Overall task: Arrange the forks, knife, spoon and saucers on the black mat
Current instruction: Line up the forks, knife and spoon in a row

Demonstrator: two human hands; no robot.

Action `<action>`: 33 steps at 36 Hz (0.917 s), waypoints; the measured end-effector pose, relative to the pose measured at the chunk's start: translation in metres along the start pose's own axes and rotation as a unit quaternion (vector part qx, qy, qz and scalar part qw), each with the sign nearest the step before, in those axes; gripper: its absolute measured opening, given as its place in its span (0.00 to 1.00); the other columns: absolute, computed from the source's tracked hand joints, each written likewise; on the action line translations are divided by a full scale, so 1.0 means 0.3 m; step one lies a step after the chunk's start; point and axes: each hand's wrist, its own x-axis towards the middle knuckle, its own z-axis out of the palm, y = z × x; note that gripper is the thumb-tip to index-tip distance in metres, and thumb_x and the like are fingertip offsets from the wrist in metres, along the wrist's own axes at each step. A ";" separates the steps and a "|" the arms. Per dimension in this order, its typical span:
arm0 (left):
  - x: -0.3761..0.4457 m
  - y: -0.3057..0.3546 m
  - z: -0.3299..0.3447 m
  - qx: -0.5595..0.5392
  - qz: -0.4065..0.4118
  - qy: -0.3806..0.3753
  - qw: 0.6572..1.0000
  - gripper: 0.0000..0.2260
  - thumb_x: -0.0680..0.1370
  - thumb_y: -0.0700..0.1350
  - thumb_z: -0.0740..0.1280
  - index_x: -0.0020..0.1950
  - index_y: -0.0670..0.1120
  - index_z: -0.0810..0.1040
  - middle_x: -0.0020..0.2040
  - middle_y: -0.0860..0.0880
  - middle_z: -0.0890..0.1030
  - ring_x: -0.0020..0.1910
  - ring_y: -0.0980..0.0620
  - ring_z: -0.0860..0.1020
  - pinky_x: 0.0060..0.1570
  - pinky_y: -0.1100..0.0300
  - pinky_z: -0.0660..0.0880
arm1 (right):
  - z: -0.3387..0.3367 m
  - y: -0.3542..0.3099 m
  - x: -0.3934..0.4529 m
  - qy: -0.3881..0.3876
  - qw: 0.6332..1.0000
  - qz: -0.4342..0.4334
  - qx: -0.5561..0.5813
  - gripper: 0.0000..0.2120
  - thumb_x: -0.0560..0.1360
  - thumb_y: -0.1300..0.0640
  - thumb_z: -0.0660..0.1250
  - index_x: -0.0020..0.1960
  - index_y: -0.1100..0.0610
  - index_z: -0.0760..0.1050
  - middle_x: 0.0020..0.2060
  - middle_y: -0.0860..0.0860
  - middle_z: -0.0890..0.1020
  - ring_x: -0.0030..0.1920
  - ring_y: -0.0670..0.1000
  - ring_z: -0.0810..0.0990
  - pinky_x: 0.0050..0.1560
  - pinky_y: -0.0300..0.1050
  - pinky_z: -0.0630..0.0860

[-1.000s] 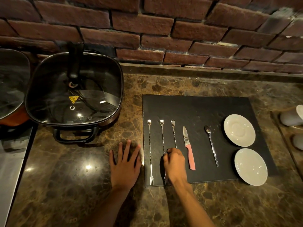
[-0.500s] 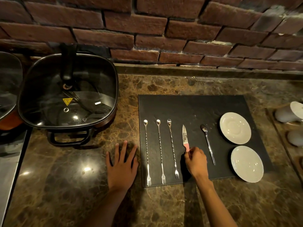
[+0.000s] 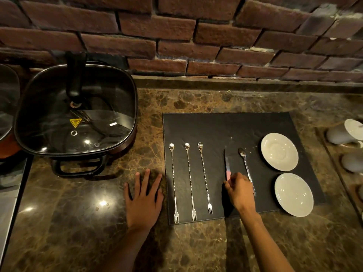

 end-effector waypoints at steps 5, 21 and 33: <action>0.001 -0.001 -0.002 -0.006 -0.004 -0.007 1.000 0.25 0.83 0.60 0.45 0.81 0.63 0.54 0.84 0.51 0.54 0.83 0.45 0.52 0.76 0.33 0.53 | 0.020 -0.019 -0.018 -0.001 0.999 0.027 0.033 0.11 0.76 0.50 0.68 0.50 0.57 0.73 0.49 0.56 0.78 0.48 0.59 0.78 0.48 0.51 0.75; 0.003 0.007 -0.029 0.002 -0.006 -0.028 1.000 0.25 0.83 0.60 0.40 0.81 0.62 0.55 0.83 0.49 0.56 0.83 0.44 0.52 0.76 0.34 0.52 | 0.011 -0.002 0.017 -0.017 0.998 0.021 0.050 0.11 0.75 0.53 0.70 0.52 0.57 0.74 0.49 0.55 0.77 0.49 0.57 0.78 0.51 0.52 0.76; 0.000 0.006 -0.019 0.009 -0.001 -0.012 1.000 0.25 0.83 0.59 0.47 0.81 0.62 0.53 0.84 0.49 0.54 0.83 0.44 0.52 0.77 0.33 0.52 | 0.035 0.013 0.007 0.004 0.998 0.011 0.060 0.09 0.74 0.53 0.70 0.49 0.56 0.73 0.46 0.53 0.76 0.45 0.55 0.77 0.48 0.48 0.73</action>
